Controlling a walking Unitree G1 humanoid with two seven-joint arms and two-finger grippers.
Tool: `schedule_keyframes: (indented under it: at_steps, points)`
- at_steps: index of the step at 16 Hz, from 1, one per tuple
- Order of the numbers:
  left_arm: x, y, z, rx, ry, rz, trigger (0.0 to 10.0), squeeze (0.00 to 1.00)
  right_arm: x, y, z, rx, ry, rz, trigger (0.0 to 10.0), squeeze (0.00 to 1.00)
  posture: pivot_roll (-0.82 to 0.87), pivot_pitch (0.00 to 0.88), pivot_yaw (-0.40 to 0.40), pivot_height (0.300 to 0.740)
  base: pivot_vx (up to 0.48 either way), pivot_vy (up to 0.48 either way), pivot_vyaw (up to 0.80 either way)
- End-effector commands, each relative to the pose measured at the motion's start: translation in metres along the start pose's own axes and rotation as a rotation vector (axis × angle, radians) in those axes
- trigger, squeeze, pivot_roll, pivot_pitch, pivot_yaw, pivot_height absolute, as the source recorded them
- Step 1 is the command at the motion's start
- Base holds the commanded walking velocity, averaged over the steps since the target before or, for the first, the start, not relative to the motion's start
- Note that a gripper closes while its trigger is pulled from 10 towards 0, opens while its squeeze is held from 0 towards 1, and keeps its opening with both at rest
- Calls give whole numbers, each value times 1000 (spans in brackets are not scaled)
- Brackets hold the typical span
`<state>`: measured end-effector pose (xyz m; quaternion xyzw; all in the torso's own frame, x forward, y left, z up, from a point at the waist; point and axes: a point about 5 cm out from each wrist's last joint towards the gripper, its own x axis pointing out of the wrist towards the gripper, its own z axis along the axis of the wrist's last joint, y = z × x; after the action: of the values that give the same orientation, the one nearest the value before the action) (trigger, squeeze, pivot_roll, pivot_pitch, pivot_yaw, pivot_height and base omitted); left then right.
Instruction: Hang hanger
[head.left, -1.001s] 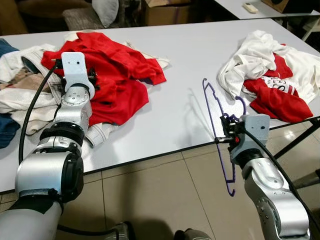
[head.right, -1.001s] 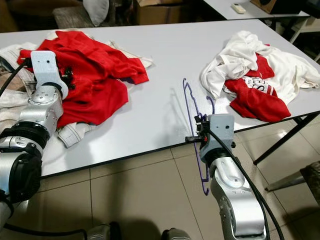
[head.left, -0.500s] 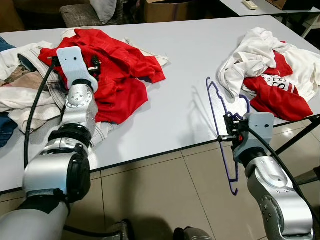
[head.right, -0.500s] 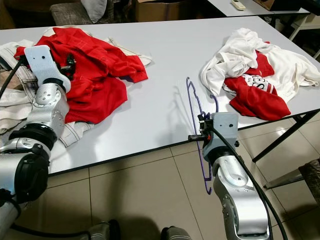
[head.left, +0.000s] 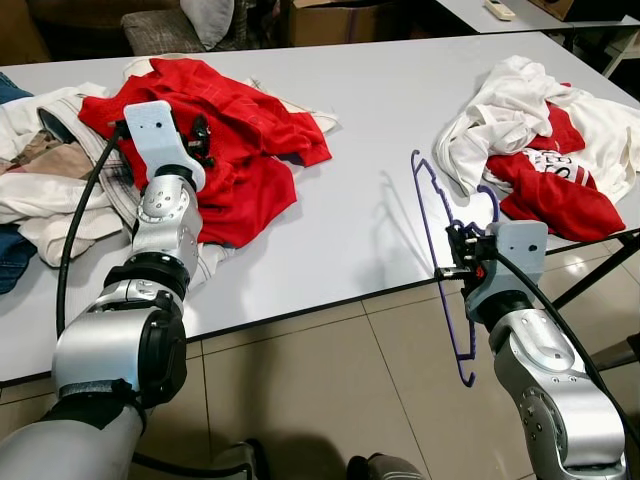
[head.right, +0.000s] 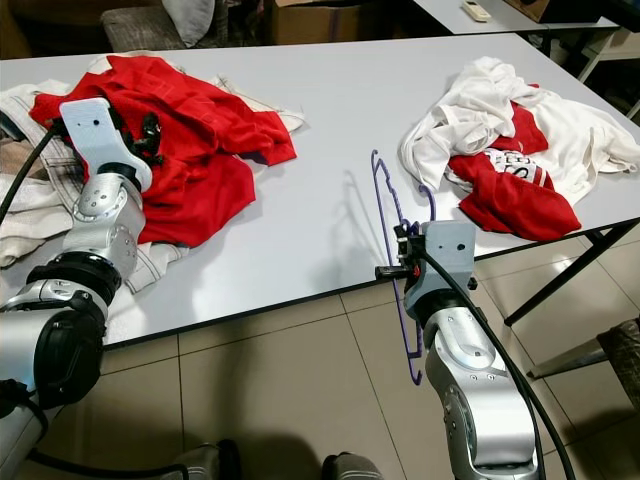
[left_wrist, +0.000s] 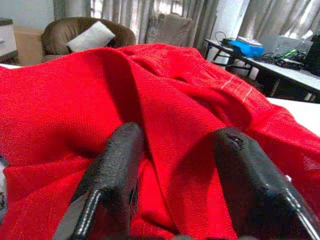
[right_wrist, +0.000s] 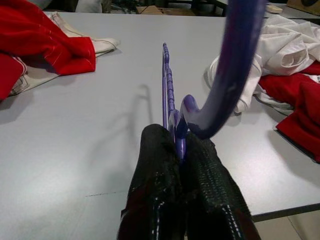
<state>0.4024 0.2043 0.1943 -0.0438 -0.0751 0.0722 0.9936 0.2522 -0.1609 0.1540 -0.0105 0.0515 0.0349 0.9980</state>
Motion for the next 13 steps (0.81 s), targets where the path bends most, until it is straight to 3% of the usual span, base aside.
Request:
schedule_keyframes:
  at_steps: [1, 7, 13]
  points:
    - [-1, -4, -6, -18, 38, -20, 0, 0, 0, -1, 0, -8, 6, 0, 10000, 0, -306, 84, -44, 740, 0, 0, 0]
    - [0, -10, -10, -49, 84, -51, 0, 0, 1, 0, 1, -11, 6, 5, 10000, 0, -310, 87, -38, 740, 0, 0, 0]
    - [1, -23, -7, -158, 73, -141, 0, 0, 1, -1, 1, -7, 4, -2, 10000, 0, -312, 88, -31, 740, 0, 0, 0]
